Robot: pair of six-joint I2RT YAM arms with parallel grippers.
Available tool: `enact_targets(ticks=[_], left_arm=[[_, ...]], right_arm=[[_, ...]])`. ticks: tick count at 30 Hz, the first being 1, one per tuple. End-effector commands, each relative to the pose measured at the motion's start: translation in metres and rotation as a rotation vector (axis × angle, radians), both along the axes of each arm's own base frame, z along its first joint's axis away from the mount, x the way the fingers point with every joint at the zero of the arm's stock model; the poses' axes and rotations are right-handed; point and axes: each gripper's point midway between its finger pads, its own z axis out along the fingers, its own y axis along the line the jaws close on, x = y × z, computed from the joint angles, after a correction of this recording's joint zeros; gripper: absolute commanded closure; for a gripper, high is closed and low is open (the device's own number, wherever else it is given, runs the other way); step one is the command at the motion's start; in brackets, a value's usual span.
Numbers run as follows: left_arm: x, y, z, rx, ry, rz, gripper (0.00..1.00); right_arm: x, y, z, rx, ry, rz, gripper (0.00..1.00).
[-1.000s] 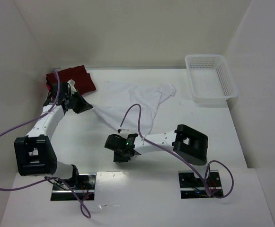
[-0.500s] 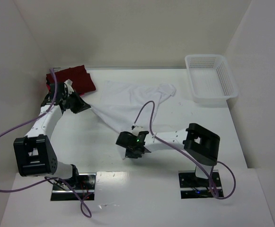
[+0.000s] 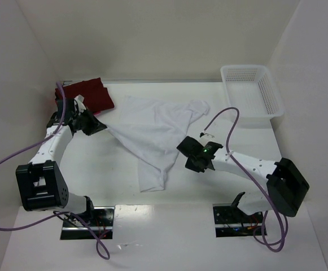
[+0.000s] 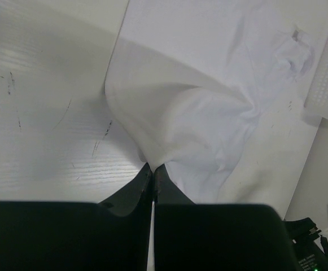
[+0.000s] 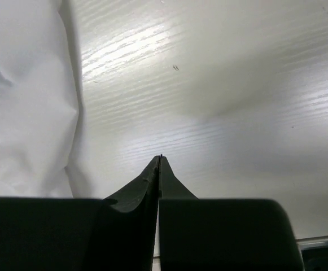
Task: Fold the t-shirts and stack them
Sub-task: Flatten out the tshirt
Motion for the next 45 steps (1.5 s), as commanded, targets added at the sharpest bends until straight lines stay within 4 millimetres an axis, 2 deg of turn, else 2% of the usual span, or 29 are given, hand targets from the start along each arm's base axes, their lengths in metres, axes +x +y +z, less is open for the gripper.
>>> enact_targets(ticks=[1,4,6,10,12,13,15,18,25,28,31,33,36,39,40,44,45], left_arm=[[0.010,-0.003,0.016,-0.016,-0.064,-0.048,1.00],[0.011,-0.004,0.015,-0.023,-0.062,-0.053,1.00],[0.013,-0.005,0.015,-0.026,-0.071,-0.068,1.00],[0.014,-0.006,0.017,-0.029,-0.081,-0.073,1.00],[0.015,-0.006,0.014,-0.030,-0.073,-0.073,1.00],[0.017,-0.006,0.017,-0.029,-0.081,-0.073,1.00],[0.017,-0.006,0.017,-0.028,-0.081,-0.073,1.00],[0.017,-0.005,0.017,-0.022,-0.084,-0.079,1.00],[0.017,-0.005,0.021,-0.020,-0.095,-0.079,1.00],[0.018,-0.005,0.024,-0.018,-0.102,-0.079,1.00],[0.017,-0.005,0.022,-0.020,-0.093,-0.079,1.00],[0.017,-0.004,0.022,-0.020,-0.093,-0.074,1.00],[0.016,-0.004,0.023,-0.029,-0.095,-0.078,1.00],[0.018,0.000,0.027,-0.026,-0.104,-0.069,1.00],[0.018,0.000,0.027,-0.026,-0.104,-0.069,1.00],[0.018,0.001,0.028,-0.032,-0.106,-0.070,1.00],[0.018,0.002,0.028,-0.032,-0.106,-0.066,1.00]], right_arm=[[0.003,0.004,0.009,0.019,-0.015,0.060,0.89],[-0.004,0.033,0.016,0.102,-0.037,0.119,0.77],[-0.015,0.066,0.030,0.219,-0.048,0.168,0.69],[-0.030,0.116,0.056,0.390,-0.082,0.230,0.58],[-0.037,0.131,0.059,0.403,-0.077,0.256,0.52],[-0.039,0.141,0.055,0.397,-0.068,0.275,0.45],[-0.041,0.147,0.037,0.351,-0.036,0.281,0.39],[-0.044,0.151,0.022,0.319,-0.002,0.291,0.31],[-0.037,0.158,0.001,0.243,0.016,0.300,0.29],[-0.036,0.156,-0.015,0.175,0.045,0.305,0.29],[-0.034,0.156,-0.021,0.151,0.044,0.309,0.35],[-0.029,0.153,-0.022,0.132,0.022,0.298,0.44],[-0.024,0.143,-0.023,0.095,-0.007,0.281,0.66],[-0.015,0.125,-0.018,0.068,-0.017,0.251,0.98],[-0.004,0.113,-0.013,0.039,-0.034,0.235,1.00],[0.020,0.069,0.010,-0.056,-0.087,0.190,1.00],[0.034,0.054,0.026,-0.061,-0.118,0.169,1.00]])
